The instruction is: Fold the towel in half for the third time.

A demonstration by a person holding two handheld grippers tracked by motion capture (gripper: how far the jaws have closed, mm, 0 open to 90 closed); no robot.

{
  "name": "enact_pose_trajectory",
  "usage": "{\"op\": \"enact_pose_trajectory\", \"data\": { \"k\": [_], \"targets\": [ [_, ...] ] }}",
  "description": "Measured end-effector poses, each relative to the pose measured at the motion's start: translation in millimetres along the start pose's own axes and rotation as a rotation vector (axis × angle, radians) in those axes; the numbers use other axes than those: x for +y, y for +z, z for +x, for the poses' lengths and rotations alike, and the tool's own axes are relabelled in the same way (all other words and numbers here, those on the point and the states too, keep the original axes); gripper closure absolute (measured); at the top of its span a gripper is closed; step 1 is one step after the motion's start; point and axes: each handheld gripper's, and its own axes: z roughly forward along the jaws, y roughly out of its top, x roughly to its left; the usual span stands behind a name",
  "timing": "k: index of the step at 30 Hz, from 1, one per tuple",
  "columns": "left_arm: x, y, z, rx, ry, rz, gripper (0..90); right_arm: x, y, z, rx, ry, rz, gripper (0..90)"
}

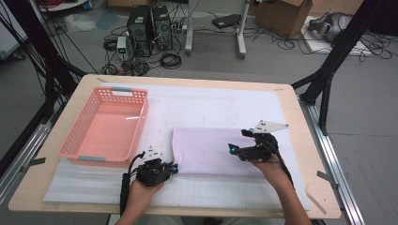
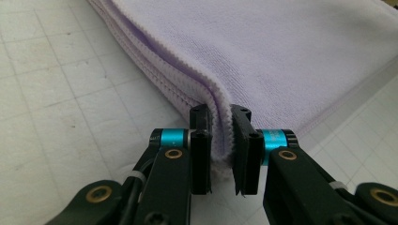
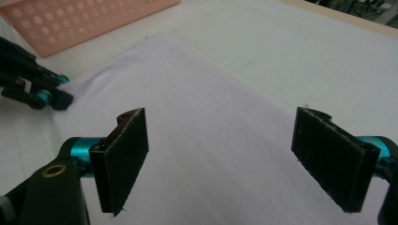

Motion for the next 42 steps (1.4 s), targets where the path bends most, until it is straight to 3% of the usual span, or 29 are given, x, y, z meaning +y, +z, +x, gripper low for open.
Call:
{"op": "enact_pose_trajectory", "data": {
  "k": [7, 16, 28, 38, 42],
  "targets": [
    [-1.3, -2.2, 4.4, -0.026, -0.019, -0.009, 78.9, 37.1, 35.8, 5.9, 0.057, -0.063, 0.031, 18.2],
    [-1.5, -2.5, 5.4, -0.036, -0.027, -0.018, 79.3, 58.1, 87.4, 14.0, 0.139, -0.061, 0.049, 23.4],
    [-1.4, -3.0, 5.9, -0.038, -0.024, -0.02, 80.2, 70.9, 155.1, 31.0, 0.157, -0.125, 0.186, 30.2],
    [-1.9, -5.6, 5.6, -0.029, -0.036, -0.016, 81.5, 67.1, 194.3, 36.3, 0.144, -0.145, 0.264, 33.2],
    [-2.0, -5.5, 6.1, -0.029, -0.038, -0.015, 81.6, 65.1, 204.0, 37.3, 0.157, -0.184, 0.276, 35.7]
  ]
}}
